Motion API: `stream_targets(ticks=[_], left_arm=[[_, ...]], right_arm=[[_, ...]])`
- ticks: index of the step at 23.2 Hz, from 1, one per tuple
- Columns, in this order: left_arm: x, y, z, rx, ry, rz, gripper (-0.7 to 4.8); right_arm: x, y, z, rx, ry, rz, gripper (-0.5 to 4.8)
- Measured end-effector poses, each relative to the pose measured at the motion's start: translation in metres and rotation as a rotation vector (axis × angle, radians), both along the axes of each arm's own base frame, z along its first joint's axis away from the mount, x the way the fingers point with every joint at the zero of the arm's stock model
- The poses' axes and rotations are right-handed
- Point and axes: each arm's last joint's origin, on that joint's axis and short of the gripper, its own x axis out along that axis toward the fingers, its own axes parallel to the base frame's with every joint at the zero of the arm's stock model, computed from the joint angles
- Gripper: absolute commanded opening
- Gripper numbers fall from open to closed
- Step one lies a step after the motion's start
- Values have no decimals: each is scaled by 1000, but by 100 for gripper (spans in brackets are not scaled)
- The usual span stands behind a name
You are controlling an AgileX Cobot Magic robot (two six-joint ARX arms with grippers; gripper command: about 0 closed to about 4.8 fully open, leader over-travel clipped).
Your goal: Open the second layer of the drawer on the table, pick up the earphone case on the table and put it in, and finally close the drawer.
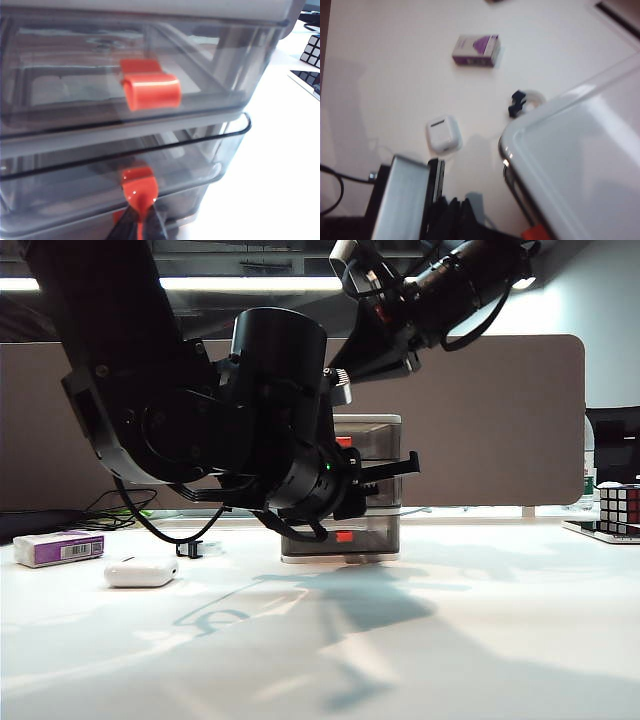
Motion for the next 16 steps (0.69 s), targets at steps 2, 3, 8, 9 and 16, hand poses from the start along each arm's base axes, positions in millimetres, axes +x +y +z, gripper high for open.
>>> stream_targets(ticks=[2,3,8,9,16], left_arm=[[0,0,0,0,0,0,-6],[0,0,0,-1,-1,0,-6],[0,0,0,-4,-4,0,-6],[0,0,0,-4,-4,-1,-6],[0,0,1,-5,-5,-2,-6]], right_arm=[[-2,-1,-6,-13,13,9,-5],[-2,-1,-8,-15,18,9,-5],[-2,-1,-21,-14,10,9,-5],[-2,-1,-23,-15,5,6,-5],[6,1,-23,0,-63,-52,-5]])
